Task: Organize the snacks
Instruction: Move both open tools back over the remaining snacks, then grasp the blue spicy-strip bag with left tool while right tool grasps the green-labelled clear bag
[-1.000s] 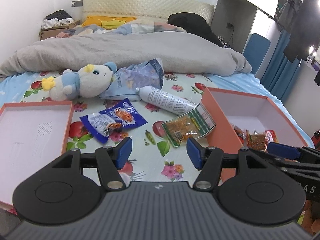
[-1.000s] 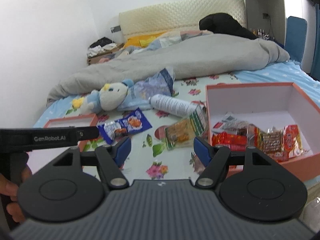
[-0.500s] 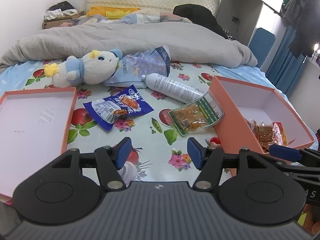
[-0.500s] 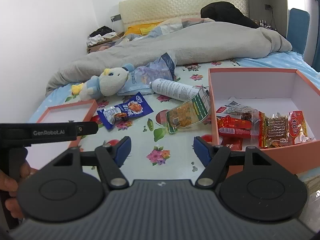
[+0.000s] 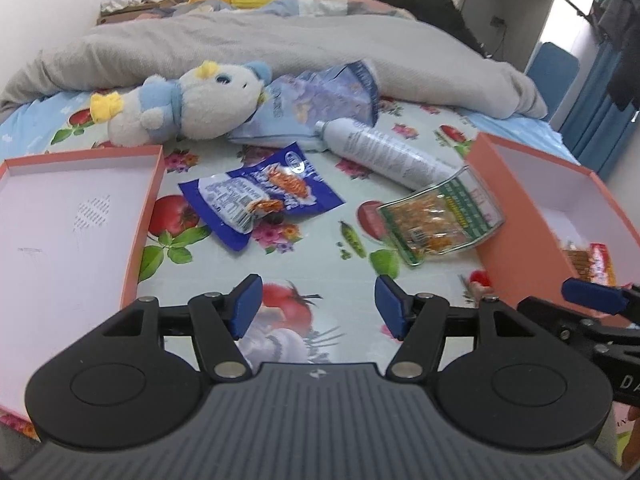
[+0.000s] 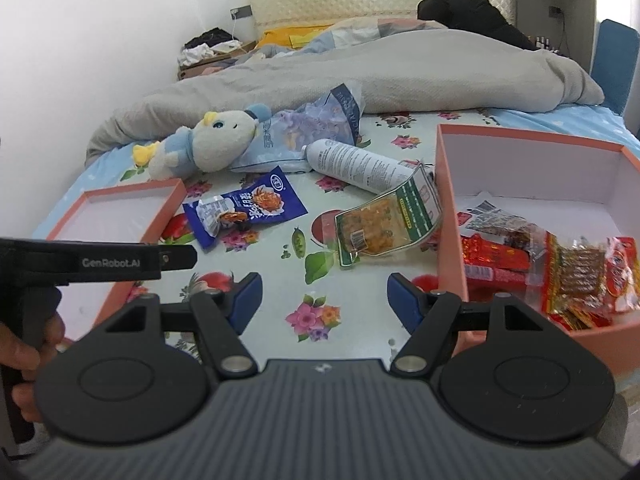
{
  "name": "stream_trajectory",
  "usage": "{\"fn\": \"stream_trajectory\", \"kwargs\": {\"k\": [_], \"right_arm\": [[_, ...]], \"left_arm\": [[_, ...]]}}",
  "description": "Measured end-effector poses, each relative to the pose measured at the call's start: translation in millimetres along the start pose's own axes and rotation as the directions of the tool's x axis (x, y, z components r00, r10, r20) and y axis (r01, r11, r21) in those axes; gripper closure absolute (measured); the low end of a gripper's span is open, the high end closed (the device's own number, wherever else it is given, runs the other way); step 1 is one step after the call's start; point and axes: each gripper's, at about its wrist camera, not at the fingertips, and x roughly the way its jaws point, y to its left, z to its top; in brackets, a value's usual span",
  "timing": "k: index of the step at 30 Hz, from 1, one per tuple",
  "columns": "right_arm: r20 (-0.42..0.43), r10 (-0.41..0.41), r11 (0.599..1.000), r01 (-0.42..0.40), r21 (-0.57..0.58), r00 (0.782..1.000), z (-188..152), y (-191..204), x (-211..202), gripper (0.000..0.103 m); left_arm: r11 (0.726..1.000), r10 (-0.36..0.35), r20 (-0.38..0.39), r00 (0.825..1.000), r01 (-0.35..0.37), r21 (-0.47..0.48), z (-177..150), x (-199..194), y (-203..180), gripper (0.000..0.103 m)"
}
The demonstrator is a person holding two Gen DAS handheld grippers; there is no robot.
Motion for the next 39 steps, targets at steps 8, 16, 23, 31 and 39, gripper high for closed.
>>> {"fn": "stream_trajectory", "kwargs": {"k": [8, 16, 23, 31, 39], "right_arm": [[-0.034, -0.001, 1.0, 0.0, -0.024, 0.999, 9, -3, 45, 0.032], [-0.082, -0.023, 1.0, 0.022, -0.011, 0.996, 21, -13, 94, 0.03], [-0.109, -0.049, 0.999, 0.046, -0.026, 0.993, 33, -14, 135, 0.017], [-0.095, -0.156, 0.988, 0.154, -0.03, 0.983, 38, -17, 180, 0.017], [-0.133, -0.158, 0.983, 0.168, 0.069, 0.979, 25, -30, 208, 0.014]], "left_arm": [[0.998, 0.051, -0.054, 0.997, -0.053, -0.023, 7, 50, 26, 0.035], [0.995, 0.081, -0.077, 0.994, -0.085, -0.053, 16, 86, 47, 0.024], [0.993, 0.088, -0.088, 0.992, -0.095, -0.077, 29, 116, 57, 0.024], [0.988, 0.11, -0.087, 0.99, -0.118, -0.1, 41, 147, 70, 0.023], [0.991, 0.112, -0.065, 0.992, -0.116, -0.066, 44, 158, 75, 0.018]]}}
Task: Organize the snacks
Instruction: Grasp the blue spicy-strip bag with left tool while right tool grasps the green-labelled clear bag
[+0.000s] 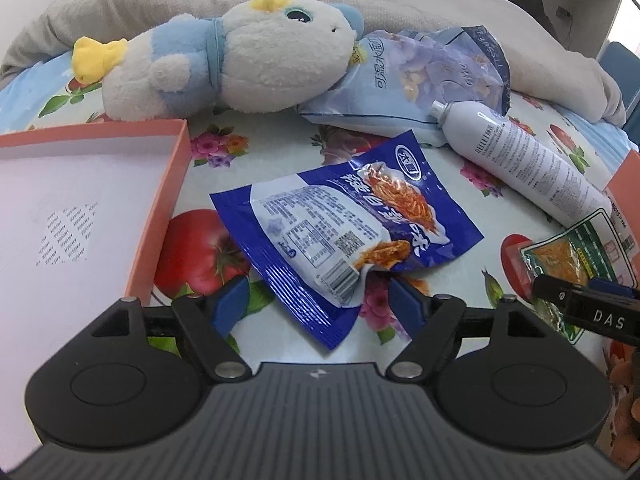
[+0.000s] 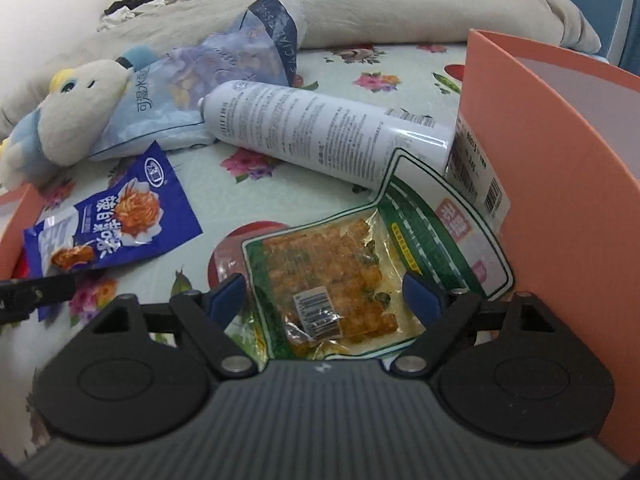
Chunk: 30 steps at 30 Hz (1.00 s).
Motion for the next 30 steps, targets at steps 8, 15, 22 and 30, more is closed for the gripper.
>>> {"fn": "stream_trajectory", "kwargs": {"k": [8, 15, 22, 30], "right_arm": [[-0.024, 0.034, 0.998, -0.035, -0.06, 0.999, 3, 3, 3, 0.021], [-0.025, 0.062, 0.994, -0.064, -0.083, 0.998, 3, 11, -2, 0.046], [-0.021, 0.066, 0.992, -0.068, -0.102, 0.998, 1, 17, -5, 0.048], [-0.039, 0.085, 0.989, -0.089, -0.12, 0.996, 3, 17, -7, 0.053]], "left_arm": [[1.0, 0.015, 0.017, 1.0, -0.015, 0.005, 4, 7, 3, 0.012], [0.998, 0.028, 0.02, 0.999, -0.03, 0.056, 3, 10, 0, 0.011], [0.975, 0.113, 0.052, 0.992, -0.121, 0.188, 0, 7, -11, 0.011], [0.933, 0.082, 0.111, 0.99, -0.116, 0.342, 6, -6, -22, 0.011]]}}
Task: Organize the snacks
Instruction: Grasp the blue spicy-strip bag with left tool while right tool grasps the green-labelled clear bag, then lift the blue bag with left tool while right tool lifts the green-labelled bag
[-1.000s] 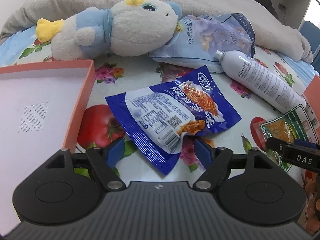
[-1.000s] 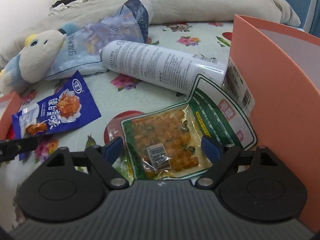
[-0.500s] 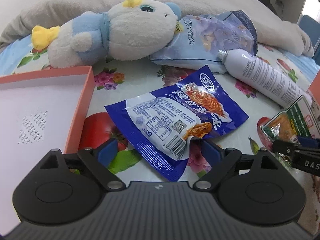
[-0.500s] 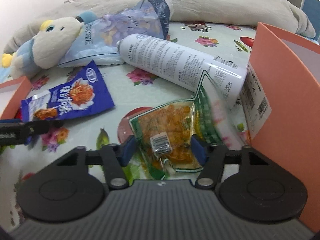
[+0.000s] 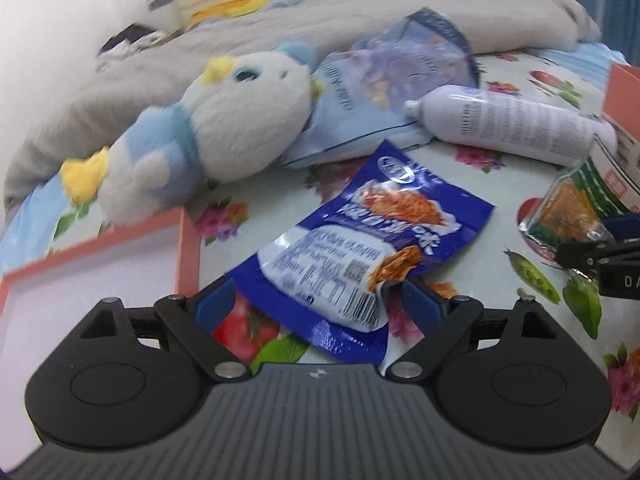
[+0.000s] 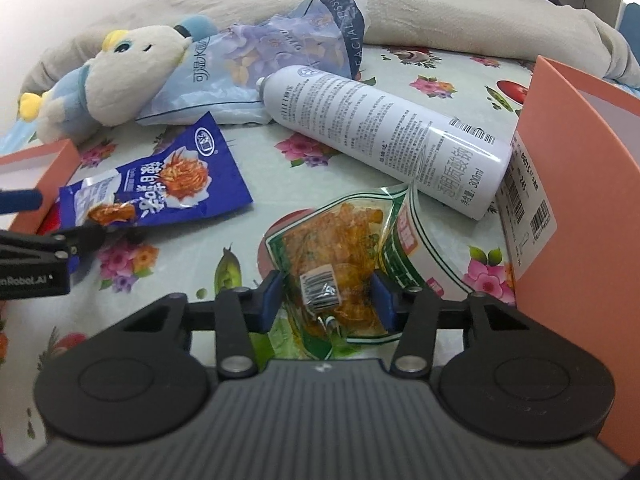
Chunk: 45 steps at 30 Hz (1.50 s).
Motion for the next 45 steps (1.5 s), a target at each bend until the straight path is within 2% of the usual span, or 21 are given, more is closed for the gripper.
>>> {"fn": "stream_trajectory", "kwargs": {"k": [4, 9, 12, 15, 18, 21, 25, 26, 33, 41, 45], "right_arm": [[-0.003, 0.01, 1.0, -0.01, -0.002, 1.0, -2, 0, -2, 0.054], [0.004, 0.02, 1.0, -0.02, -0.01, 1.0, -6, 0, -4, 0.054], [0.003, 0.025, 1.0, -0.025, -0.008, 1.0, -6, -1, -4, 0.054], [0.004, 0.035, 0.999, -0.035, -0.002, 0.999, -6, -3, -5, 0.054], [-0.002, 0.039, 0.999, -0.039, -0.005, 0.999, -5, -3, -5, 0.054], [-0.007, 0.045, 0.999, -0.045, -0.006, 0.999, -4, -4, -5, 0.054], [-0.009, 0.053, 0.999, -0.053, 0.007, 0.999, -6, -5, -9, 0.056], [-0.008, 0.053, 0.999, -0.052, 0.006, 0.999, -7, -5, -10, 0.056], [-0.009, 0.065, 0.998, -0.065, 0.006, 0.998, -16, 0, -21, 0.059], [0.001, 0.098, 0.995, -0.098, 0.03, 0.995, -24, 1, -38, 0.062], [0.007, 0.104, 0.994, -0.104, 0.03, 0.995, -29, 2, -47, 0.063]], "left_arm": [[0.995, -0.031, -0.008, 0.999, 0.032, 0.098, 7, 5, -9, 0.011], [0.971, -0.046, 0.0, 0.999, 0.045, 0.235, 10, 13, -23, 0.011], [0.962, -0.069, -0.026, 0.997, 0.073, 0.262, 10, 22, -27, 0.011], [0.969, -0.109, -0.035, 0.993, 0.114, 0.221, 11, 29, -23, 0.011], [0.979, -0.152, -0.056, 0.987, 0.158, 0.127, 12, 36, -11, 0.011], [0.979, -0.167, -0.056, 0.984, 0.172, 0.107, 10, 38, -7, 0.014], [0.986, -0.124, -0.045, 0.991, 0.128, 0.109, 9, 34, -5, 0.042], [0.986, -0.114, -0.043, 0.993, 0.118, 0.114, 9, 33, -4, 0.044], [0.993, -0.073, -0.023, 0.997, 0.075, 0.094, -4, 16, -10, 0.052], [0.994, -0.082, -0.01, 0.997, 0.081, -0.067, -24, -15, -7, 0.056], [0.992, -0.079, -0.002, 0.997, 0.079, -0.098, -35, -31, -10, 0.057]]}}
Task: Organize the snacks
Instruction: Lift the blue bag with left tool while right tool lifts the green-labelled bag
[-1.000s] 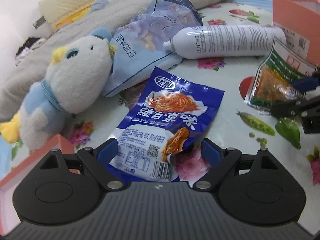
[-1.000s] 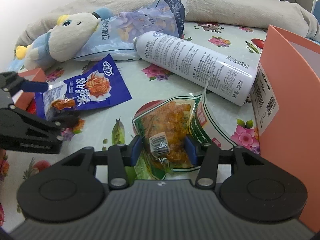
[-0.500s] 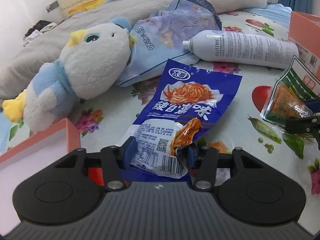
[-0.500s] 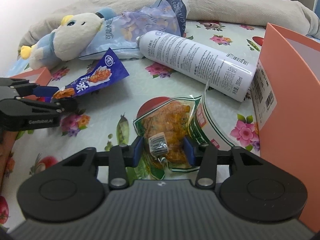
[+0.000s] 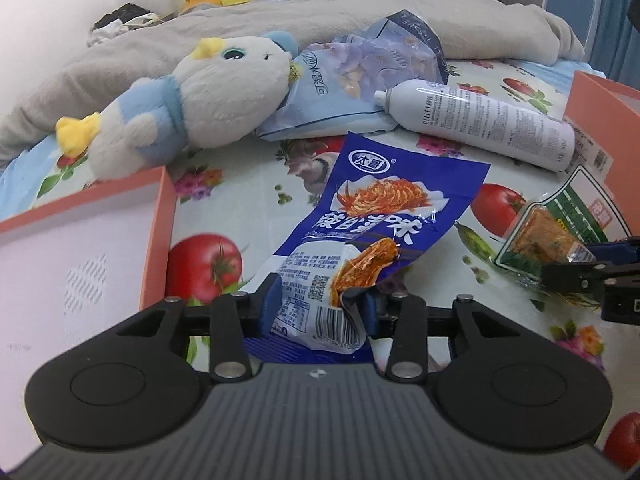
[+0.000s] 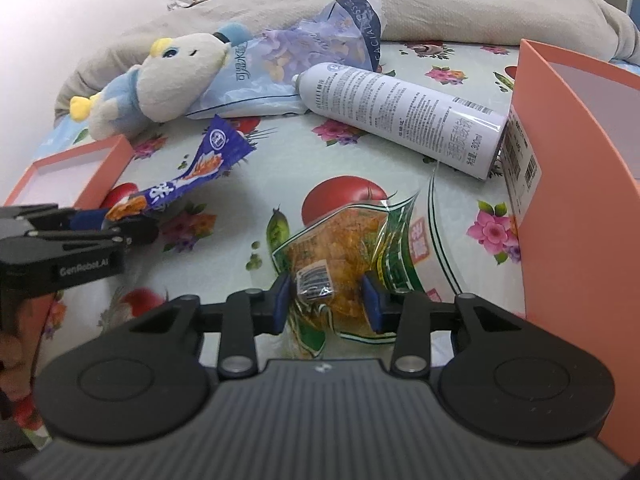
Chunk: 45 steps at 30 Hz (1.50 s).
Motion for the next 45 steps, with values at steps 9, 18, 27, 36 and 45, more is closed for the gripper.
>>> {"fn": "stream_trajectory", "kwargs": {"k": [9, 18, 27, 36, 45], "right_arm": [[0.01, 0.016, 1.0, -0.017, 0.021, 1.0, -15, 4, -27, 0.063], [0.038, 0.022, 0.999, -0.024, 0.04, 0.999, -20, 8, -58, 0.063], [0.038, 0.023, 0.999, -0.025, 0.041, 0.999, -28, 11, -75, 0.063], [0.091, 0.026, 0.999, -0.029, 0.027, 0.995, -10, 9, -101, 0.063], [0.171, 0.023, 0.999, -0.03, 0.035, 0.985, 26, -6, -136, 0.063]], "left_arm": [[0.997, 0.01, 0.011, 1.0, -0.009, -0.079, -24, -37, 2, 0.061], [0.991, -0.018, 0.02, 1.0, 0.021, -0.134, -32, -66, -5, 0.071], [0.987, -0.051, 0.041, 0.998, 0.056, -0.148, -33, -86, -17, 0.079], [0.979, -0.085, 0.069, 0.994, 0.096, -0.178, -13, -105, -27, 0.081], [0.96, -0.125, 0.114, 0.986, 0.149, -0.239, 35, -132, -45, 0.081]]}}
